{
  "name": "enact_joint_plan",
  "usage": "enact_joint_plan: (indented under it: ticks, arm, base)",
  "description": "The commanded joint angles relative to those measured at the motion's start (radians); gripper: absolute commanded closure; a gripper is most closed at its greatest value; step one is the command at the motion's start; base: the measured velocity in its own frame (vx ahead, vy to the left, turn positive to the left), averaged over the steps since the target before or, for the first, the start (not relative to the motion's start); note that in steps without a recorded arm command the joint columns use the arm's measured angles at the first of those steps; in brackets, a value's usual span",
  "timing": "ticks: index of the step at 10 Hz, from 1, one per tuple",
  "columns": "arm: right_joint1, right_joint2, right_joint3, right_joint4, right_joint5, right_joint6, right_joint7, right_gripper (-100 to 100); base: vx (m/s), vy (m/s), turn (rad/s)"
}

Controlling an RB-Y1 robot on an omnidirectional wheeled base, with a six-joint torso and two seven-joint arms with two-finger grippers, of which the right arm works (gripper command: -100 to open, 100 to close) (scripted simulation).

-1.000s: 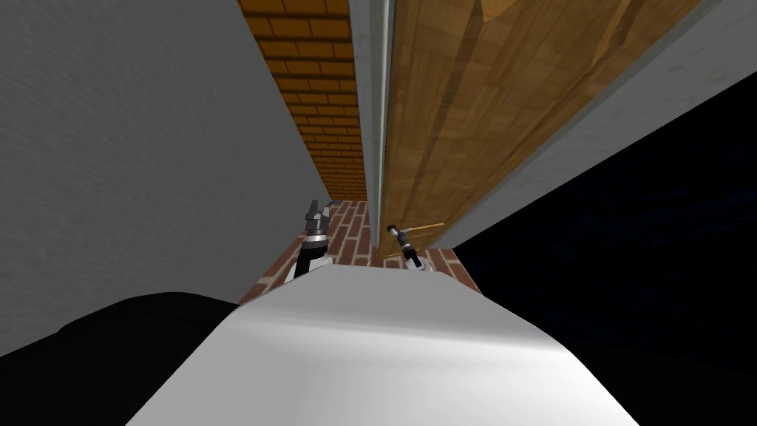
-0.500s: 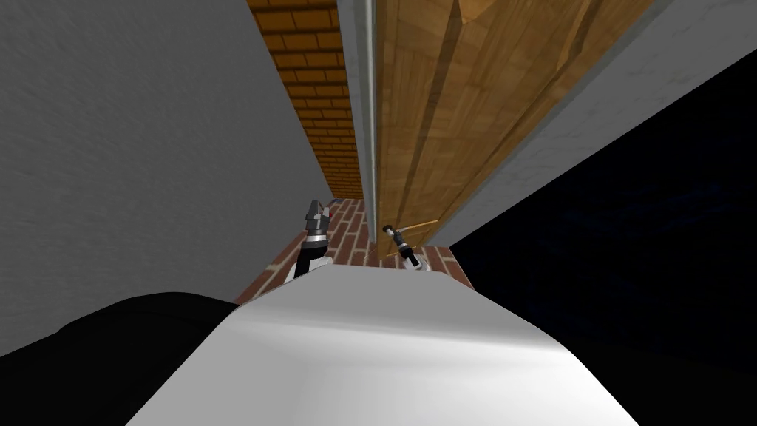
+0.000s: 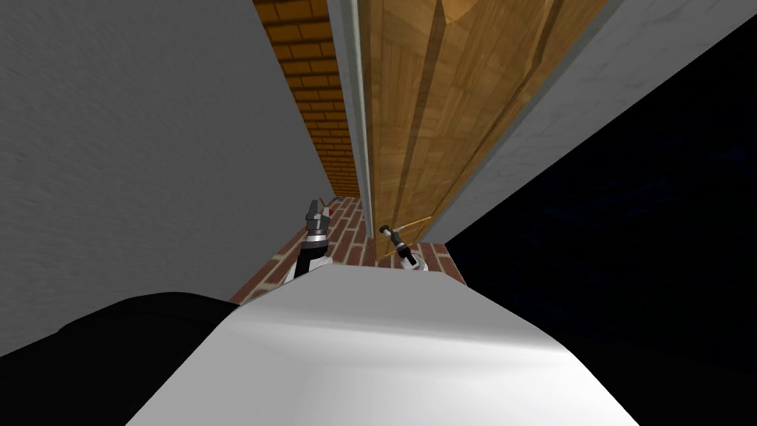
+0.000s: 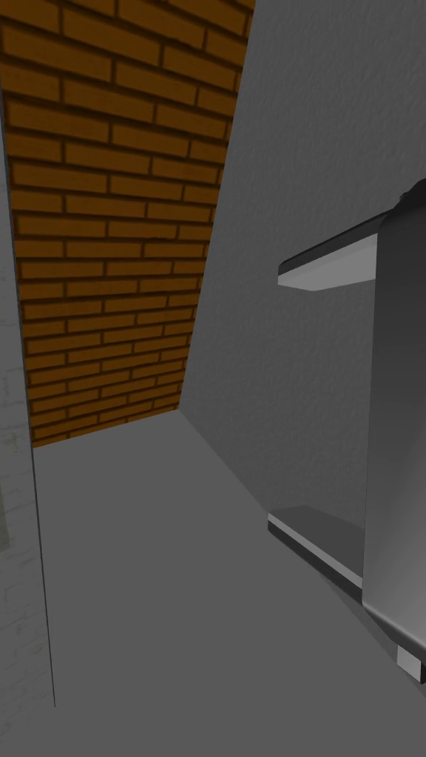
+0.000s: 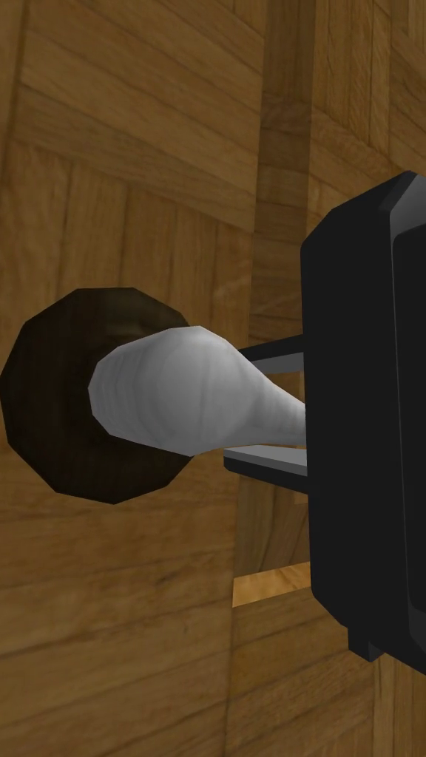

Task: Push the door open

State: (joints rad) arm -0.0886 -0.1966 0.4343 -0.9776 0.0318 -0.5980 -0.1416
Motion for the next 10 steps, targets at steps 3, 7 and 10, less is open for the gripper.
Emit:
enact_joint_plan:
  ticks: [3, 7, 10]
  arm:
    - [0.014, -0.032, 0.036, -0.022, 0.007, -0.016, -0.018, 100]
    - [0.034, -0.091, 0.095, -0.066, 0.018, -0.048, -0.048, 100]
    - [0.047, -0.131, 0.136, -0.096, 0.025, -0.070, -0.069, 100]
  base:
    - [-0.066, -0.118, 0.034]
    - [-0.072, -0.152, 0.038]
    - [-0.059, -0.136, 0.021]
